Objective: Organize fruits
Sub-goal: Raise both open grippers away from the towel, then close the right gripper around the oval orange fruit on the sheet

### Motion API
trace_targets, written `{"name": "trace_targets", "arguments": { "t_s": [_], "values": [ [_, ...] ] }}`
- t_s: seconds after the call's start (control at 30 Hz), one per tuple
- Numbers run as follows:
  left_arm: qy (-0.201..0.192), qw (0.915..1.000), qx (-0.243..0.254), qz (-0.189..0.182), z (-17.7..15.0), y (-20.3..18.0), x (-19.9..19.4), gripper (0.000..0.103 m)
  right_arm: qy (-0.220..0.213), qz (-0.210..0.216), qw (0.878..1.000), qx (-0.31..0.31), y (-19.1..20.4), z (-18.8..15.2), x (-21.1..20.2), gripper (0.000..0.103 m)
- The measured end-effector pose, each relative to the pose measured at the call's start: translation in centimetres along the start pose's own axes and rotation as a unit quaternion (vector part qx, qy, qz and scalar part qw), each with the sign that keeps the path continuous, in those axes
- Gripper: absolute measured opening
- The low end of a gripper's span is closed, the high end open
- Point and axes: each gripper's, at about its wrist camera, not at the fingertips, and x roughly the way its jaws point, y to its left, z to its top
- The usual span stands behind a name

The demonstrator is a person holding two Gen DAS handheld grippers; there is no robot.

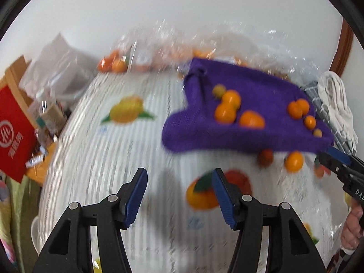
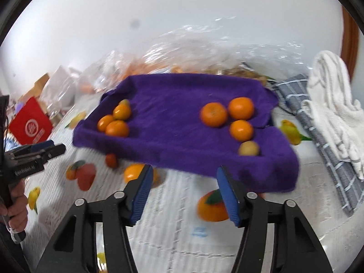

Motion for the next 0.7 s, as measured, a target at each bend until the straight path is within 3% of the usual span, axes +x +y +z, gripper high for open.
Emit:
{"name": "trace_targets", "arguments": {
  "t_s": [0.23,0.5,0.63,0.7],
  "values": [
    [0.003,0.9999,-0.014,-0.005,-1.9,1.1,0.7,0.057,0.029,0.031,0.999,-0.023,2.9,-0.2,2.4,0.055],
    [-0.017,0.9998,0.006,0.007,-2.6,0.6,0.7,0.057,0.061,0.015,0.998,-0.027,4.1,-0.2,5.2,0.058],
    [-0.017,0.9997,0.015,0.008,-2.7,0.4,0.7,0.064,0.051,0.004,0.998,-0.028,4.4,-0.2,5.7,0.057],
    [-0.018,0.9996,0.015,0.012,-2.7,0.3,0.6,0.064,0.046,-0.001,0.998,-0.036,4.7,-0.2,5.8,0.042]
  ]
}}
